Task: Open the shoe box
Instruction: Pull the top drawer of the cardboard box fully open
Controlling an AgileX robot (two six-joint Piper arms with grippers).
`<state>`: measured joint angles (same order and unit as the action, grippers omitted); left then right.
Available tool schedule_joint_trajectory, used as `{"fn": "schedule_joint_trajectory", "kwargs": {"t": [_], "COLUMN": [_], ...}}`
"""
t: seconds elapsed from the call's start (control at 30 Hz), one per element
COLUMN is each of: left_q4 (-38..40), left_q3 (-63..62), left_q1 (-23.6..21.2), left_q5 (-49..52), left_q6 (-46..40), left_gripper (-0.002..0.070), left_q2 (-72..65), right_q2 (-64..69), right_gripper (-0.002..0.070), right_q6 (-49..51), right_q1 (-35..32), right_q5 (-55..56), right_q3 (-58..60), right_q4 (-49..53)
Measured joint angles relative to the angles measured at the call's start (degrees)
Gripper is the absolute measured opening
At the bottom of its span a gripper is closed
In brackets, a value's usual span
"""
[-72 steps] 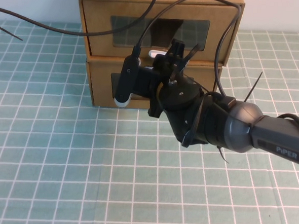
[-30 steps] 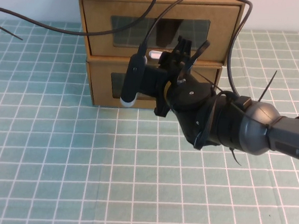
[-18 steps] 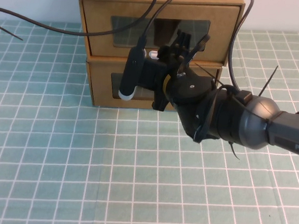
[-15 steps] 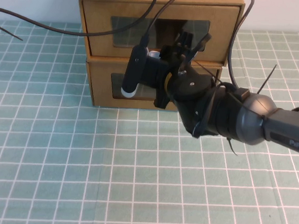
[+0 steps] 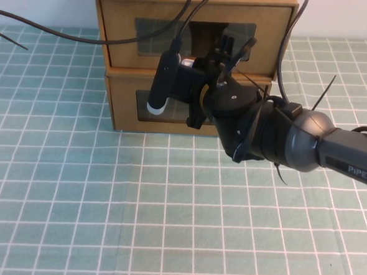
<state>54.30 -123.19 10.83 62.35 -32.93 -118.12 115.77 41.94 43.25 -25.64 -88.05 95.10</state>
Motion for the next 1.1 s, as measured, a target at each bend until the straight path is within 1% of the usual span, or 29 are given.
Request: {"fn": "schedule_joint_trajectory", "kwargs": {"t": [0.4, 0.6, 1.1], "left_q4": [0.0, 0.1, -0.9], "left_q3": [0.0, 0.0, -0.3], "left_q1": [0.0, 0.0, 0.0], "left_q5": [0.0, 0.2, 0.8], "left_q6": [0.0, 0.0, 0.6], "left_gripper": [-0.0005, -0.0005, -0.0005], "left_q2": [-0.1, -0.1, -0.1], "right_q2": [0.0, 0.0, -8.3], "right_gripper": [0.0017, 0.0015, 0.0013], "right_q6": [-2.2, -3.0, -2.1], "right_q1": [-0.2, 1.7, 9.5], "right_q5": [1.0, -2.8, -9.5], "right_q3": [0.0, 0.5, 15.1], "right_q4": [0.2, 0.2, 1.6]}}
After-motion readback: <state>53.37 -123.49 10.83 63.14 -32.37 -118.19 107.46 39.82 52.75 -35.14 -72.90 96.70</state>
